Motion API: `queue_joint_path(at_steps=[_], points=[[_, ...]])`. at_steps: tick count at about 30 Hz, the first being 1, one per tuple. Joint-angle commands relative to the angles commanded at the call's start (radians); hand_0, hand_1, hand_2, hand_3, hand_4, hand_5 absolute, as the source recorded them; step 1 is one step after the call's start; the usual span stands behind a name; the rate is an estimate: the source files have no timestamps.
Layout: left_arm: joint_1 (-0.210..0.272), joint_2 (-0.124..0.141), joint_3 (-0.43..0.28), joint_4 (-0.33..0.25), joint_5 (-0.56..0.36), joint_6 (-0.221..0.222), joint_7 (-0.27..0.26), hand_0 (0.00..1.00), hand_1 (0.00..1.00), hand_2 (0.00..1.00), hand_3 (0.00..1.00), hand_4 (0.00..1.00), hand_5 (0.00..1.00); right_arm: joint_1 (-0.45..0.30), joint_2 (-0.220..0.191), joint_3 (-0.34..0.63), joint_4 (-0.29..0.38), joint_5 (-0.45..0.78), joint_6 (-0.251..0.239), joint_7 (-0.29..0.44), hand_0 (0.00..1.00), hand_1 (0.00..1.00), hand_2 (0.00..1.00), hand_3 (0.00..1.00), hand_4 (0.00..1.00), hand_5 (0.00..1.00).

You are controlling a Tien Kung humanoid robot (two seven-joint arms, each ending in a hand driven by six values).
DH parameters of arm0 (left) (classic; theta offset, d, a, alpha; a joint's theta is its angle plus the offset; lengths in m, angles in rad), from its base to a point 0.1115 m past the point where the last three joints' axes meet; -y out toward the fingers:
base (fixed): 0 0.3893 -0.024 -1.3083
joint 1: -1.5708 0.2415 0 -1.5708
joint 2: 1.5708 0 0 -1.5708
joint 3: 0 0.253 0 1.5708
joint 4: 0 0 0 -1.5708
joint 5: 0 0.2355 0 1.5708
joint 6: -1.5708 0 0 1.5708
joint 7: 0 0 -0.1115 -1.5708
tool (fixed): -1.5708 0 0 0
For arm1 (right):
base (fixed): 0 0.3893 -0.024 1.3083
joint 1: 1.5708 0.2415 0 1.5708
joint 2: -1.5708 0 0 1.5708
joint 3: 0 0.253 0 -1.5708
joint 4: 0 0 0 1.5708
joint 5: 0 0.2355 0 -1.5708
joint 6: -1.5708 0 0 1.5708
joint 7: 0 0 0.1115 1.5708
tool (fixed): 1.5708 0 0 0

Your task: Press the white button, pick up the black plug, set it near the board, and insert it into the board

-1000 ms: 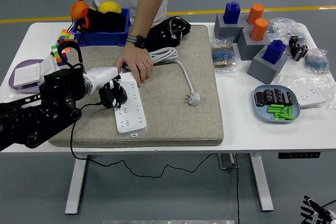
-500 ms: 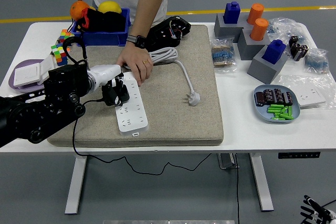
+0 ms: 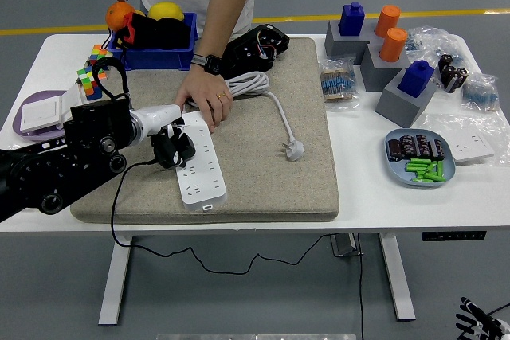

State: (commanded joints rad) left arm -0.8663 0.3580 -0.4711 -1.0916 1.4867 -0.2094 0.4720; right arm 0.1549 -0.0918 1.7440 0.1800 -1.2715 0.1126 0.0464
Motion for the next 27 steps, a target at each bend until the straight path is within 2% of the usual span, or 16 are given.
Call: queue_joint_path(at_steps=[3, 4, 9, 10, 21, 27], points=[[0.002, 0.002, -0.008, -0.001, -0.001, 0.007, -0.014, 0.480, 0.698, 0.578, 0.464, 0.869, 0.002, 0.001, 0.000, -0.001, 0.000, -0.001, 0.001, 0.001, 0.777, 0.664, 0.643, 0.619, 0.716, 0.466], [0.003, 0.002, -0.011, 0.000, -0.003, 0.011, -0.020, 0.771, 0.876, 0.770, 0.567, 0.885, 0.002, 0.001, 0.001, 0.000, 0.000, -0.001, 0.001, 0.001, 0.777, 0.663, 0.641, 0.616, 0.716, 0.465], [0.004, 0.004, -0.019, 0.004, 0.001, 0.022, -0.038, 0.771, 0.876, 0.770, 0.567, 0.885, 0.002, 0.001, 0.001, 0.002, 0.000, -0.002, 0.000, 0.000, 0.777, 0.663, 0.641, 0.616, 0.716, 0.465], [0.004, 0.004, -0.020, 0.004, 0.002, 0.024, -0.041, 0.837, 0.921, 0.837, 0.564, 0.979, 0.002, 0.000, 0.000, 0.001, 0.000, -0.001, 0.000, 0.000, 0.777, 0.663, 0.642, 0.613, 0.717, 0.463], [0.006, 0.011, -0.025, -0.007, 0.001, 0.016, -0.030, 0.846, 0.925, 0.834, 0.553, 0.975, 0.002, 0.001, 0.001, 0.001, 0.000, -0.001, 0.000, 0.001, 0.776, 0.664, 0.642, 0.612, 0.717, 0.463], [0.010, 0.020, -0.054, -0.027, -0.012, 0.009, -0.023, 0.846, 0.922, 0.810, 0.541, 0.987, 0.002, -0.002, 0.001, 0.001, 0.000, -0.002, -0.001, 0.000, 0.777, 0.663, 0.642, 0.613, 0.718, 0.462]])
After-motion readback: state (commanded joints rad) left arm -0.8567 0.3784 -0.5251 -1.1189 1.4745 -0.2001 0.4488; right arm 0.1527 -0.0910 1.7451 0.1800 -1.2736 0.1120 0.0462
